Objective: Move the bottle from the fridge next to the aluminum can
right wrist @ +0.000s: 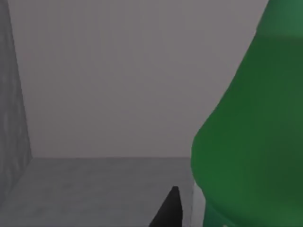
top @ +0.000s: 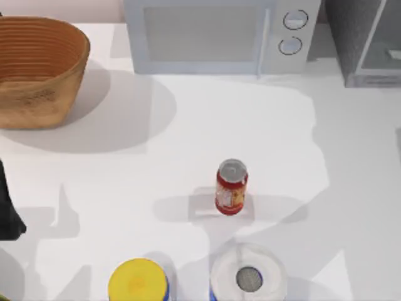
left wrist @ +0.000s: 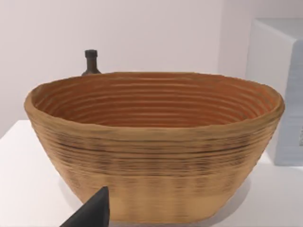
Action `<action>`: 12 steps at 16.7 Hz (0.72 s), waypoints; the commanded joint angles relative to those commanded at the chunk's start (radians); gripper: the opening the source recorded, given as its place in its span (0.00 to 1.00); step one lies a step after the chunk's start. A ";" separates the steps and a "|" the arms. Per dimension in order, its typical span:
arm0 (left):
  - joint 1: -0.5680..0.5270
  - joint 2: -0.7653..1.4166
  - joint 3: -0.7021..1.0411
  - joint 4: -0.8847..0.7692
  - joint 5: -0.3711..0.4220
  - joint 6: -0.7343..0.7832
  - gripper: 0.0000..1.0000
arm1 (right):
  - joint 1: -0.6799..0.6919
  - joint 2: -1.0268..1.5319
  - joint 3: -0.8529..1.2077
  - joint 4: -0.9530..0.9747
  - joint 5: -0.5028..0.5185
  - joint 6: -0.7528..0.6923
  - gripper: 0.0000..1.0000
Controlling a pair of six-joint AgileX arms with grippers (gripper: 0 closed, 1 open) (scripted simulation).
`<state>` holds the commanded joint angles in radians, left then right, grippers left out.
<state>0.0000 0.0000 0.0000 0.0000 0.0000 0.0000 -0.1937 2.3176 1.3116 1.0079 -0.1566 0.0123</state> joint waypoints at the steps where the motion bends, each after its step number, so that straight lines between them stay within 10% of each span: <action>1: 0.000 0.000 0.000 0.000 0.000 0.000 1.00 | 0.000 0.000 0.000 0.000 0.000 0.000 0.00; 12: 0.000 0.000 0.000 0.000 0.000 0.000 1.00 | -0.004 -0.031 0.008 -0.037 0.000 0.002 0.00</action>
<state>0.0000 0.0000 0.0000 0.0000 0.0000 0.0000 -0.1972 2.2865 1.3191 0.9709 -0.1569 0.0145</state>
